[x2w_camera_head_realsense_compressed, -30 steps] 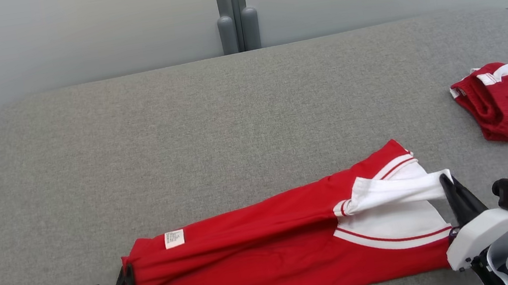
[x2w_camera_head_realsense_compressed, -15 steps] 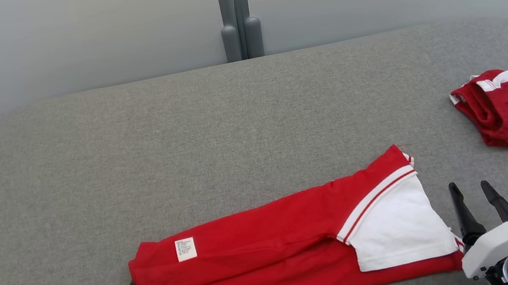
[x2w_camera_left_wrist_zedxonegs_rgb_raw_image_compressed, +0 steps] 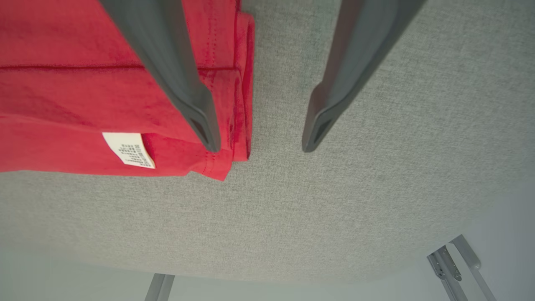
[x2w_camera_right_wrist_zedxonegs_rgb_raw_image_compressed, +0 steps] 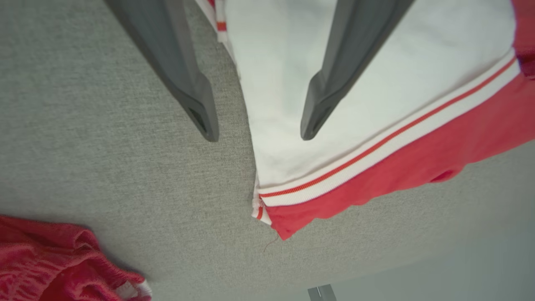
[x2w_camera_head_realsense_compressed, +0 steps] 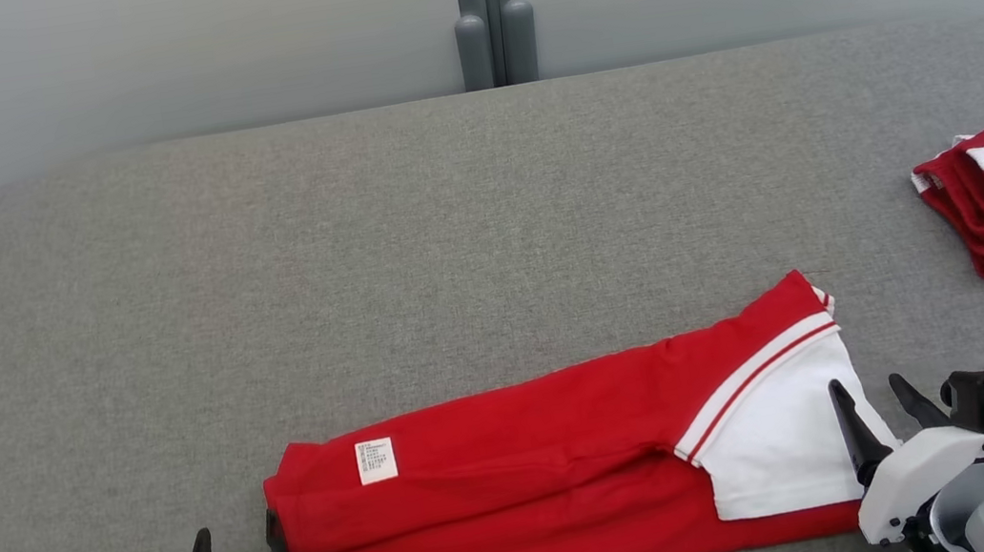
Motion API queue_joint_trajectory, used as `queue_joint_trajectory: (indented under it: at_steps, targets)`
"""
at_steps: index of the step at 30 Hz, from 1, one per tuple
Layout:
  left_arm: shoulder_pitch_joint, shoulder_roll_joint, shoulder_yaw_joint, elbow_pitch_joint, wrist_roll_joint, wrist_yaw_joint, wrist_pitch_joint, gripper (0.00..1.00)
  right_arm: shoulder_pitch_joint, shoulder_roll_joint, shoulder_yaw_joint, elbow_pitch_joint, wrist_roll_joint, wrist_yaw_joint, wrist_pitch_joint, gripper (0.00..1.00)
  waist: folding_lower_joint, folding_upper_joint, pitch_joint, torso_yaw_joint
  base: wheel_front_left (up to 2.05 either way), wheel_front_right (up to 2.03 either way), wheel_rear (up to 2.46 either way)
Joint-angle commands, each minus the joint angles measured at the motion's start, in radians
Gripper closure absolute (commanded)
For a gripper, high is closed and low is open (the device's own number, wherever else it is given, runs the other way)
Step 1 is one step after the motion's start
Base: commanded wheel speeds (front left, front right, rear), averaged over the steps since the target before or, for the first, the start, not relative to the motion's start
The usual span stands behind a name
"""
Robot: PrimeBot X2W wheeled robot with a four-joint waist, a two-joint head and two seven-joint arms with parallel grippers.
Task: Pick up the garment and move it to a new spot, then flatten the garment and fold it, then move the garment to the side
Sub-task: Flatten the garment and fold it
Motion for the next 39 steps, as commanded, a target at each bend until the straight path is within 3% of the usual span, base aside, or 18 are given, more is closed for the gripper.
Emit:
queue_joint_trajectory:
  at_steps: [1, 6, 13, 14, 15, 16, 17, 23, 31, 35, 39]
  targets:
    - [-0.022, 0.004, -0.006, -0.006, 0.008, -0.003, 0.001, 0.0, -0.031, -0.003, 0.004, 0.039, 0.007, -0.002, -0.003, 0.0, 0.0, 0.0, 0.023, 0.021, 0.0, 0.0, 0.0]
    - [-0.033, 0.004, -0.012, -0.011, 0.008, -0.005, 0.001, 0.0, -0.094, 0.002, 0.058, 0.188, 0.035, -0.002, 0.001, 0.0, 0.0, 0.0, 0.046, 0.042, 0.0, 0.0, 0.0]
    - [-0.038, 0.004, -0.009, -0.013, 0.001, -0.002, 0.001, 0.0, -0.114, 0.038, 0.163, 0.266, 0.105, 0.003, 0.011, 0.0, 0.0, 0.0, 0.059, 0.053, 0.0, 0.0, 0.0]
    - [-0.038, 0.004, -0.009, -0.013, 0.003, -0.003, 0.001, 0.0, -0.114, 0.042, 0.182, 0.27, 0.119, 0.003, 0.012, 0.04, 0.0, 0.0, 0.06, 0.054, 0.0, 0.0, 0.0]
    - [-0.038, 0.004, -0.008, -0.013, 0.005, -0.004, 0.001, 0.0, -0.115, 0.043, 0.201, 0.272, 0.132, 0.004, 0.012, 0.3, 0.0, 0.0, 0.061, 0.054, 0.0, 0.0, 0.0]
    - [-0.038, 0.004, -0.007, -0.013, 0.006, -0.004, 0.001, 0.0, -0.117, 0.04, 0.217, 0.274, 0.147, 0.004, 0.012, 0.77, 0.0, 0.0, 0.061, 0.054, 0.0, 0.0, 0.0]
    - [-0.038, 0.004, -0.008, -0.013, 0.007, -0.005, 0.001, 0.0, -0.119, 0.036, 0.231, 0.275, 0.161, 0.004, 0.012, 1.0, 0.0, 0.0, 0.062, 0.053, 0.0, 0.0, 0.0]
    - [-0.036, 0.004, -0.013, -0.015, 0.003, -0.01, 0.001, 0.0, -0.136, -0.028, 0.238, 0.293, 0.228, -0.003, 0.008, 1.0, 0.0, 0.0, 0.06, 0.047, 0.0, 0.0, 0.0]
    - [-0.04, 0.004, -0.031, -0.021, 0.0, -0.016, 0.001, 0.0, -0.16, -0.123, -0.007, 0.227, 0.144, -0.002, -0.001, 1.0, 0.0, 0.0, 0.065, 0.036, 0.0, 0.0, 0.0]
    - [-0.032, 0.004, -0.036, -0.017, -0.006, -0.017, 0.001, 0.0, -0.139, -0.111, -0.102, 0.163, 0.056, -0.002, -0.001, 1.0, 0.0, 0.0, 0.06, 0.028, 0.0, 0.0, 0.0]
    - [-0.016, 0.004, -0.038, -0.01, -0.008, -0.018, 0.001, 0.0, -0.111, -0.067, -0.085, 0.056, -0.009, -0.002, -0.001, 1.0, 0.0, 0.0, 0.047, 0.012, 0.0, 0.0, 0.0]
